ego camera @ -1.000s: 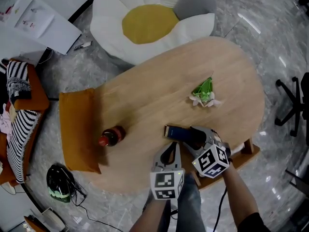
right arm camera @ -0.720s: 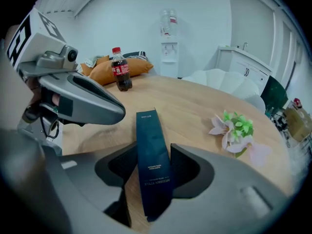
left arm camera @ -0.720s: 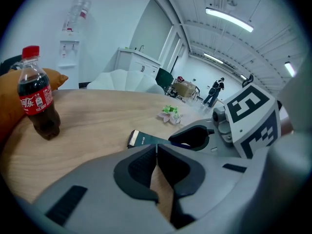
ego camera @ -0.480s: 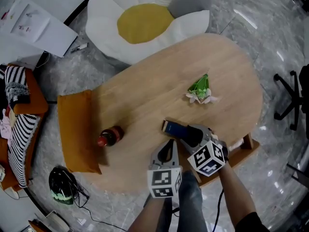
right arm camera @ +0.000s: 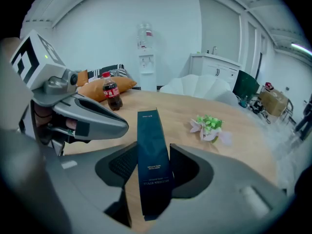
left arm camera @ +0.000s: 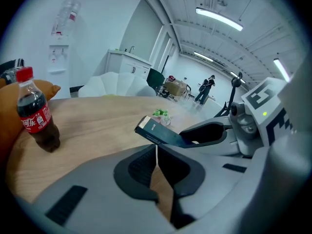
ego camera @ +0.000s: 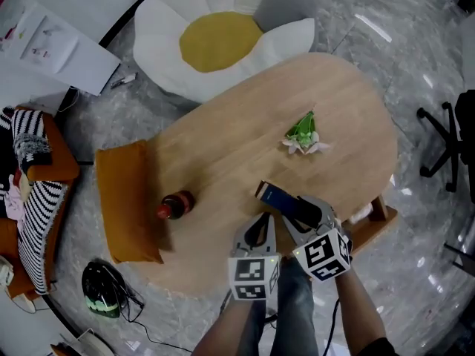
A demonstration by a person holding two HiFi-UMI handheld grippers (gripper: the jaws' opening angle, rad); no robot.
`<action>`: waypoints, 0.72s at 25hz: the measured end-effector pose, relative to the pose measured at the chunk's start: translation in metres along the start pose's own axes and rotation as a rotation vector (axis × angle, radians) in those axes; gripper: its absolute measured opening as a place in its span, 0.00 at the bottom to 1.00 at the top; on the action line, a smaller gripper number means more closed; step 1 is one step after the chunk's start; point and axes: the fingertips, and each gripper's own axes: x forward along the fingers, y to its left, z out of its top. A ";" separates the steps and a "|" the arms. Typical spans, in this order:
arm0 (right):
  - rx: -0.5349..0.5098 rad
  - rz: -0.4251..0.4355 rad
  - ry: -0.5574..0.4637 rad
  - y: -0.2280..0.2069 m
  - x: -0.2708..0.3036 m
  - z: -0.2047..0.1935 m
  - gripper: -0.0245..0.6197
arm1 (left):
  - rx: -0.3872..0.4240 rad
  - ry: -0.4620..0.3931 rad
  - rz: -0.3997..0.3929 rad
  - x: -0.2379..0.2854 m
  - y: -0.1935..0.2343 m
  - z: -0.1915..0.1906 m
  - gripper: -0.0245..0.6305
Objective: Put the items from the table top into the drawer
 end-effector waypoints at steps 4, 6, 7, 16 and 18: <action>0.061 -0.039 -0.019 0.003 -0.015 0.000 0.35 | 0.008 -0.014 -0.041 -0.008 -0.012 0.005 0.06; 0.084 -0.070 -0.016 0.001 -0.026 -0.004 0.35 | 0.012 -0.016 -0.071 -0.010 -0.022 0.006 0.06; 0.095 -0.081 -0.017 0.000 -0.031 -0.005 0.35 | 0.016 -0.016 -0.079 -0.011 -0.024 0.006 0.06; 0.238 -0.183 -0.041 -0.010 -0.068 -0.029 0.35 | 0.089 -0.001 -0.130 -0.017 -0.053 0.005 0.06; 0.258 -0.187 -0.032 -0.009 -0.071 -0.040 0.35 | 0.090 0.001 -0.133 -0.015 -0.061 0.001 0.06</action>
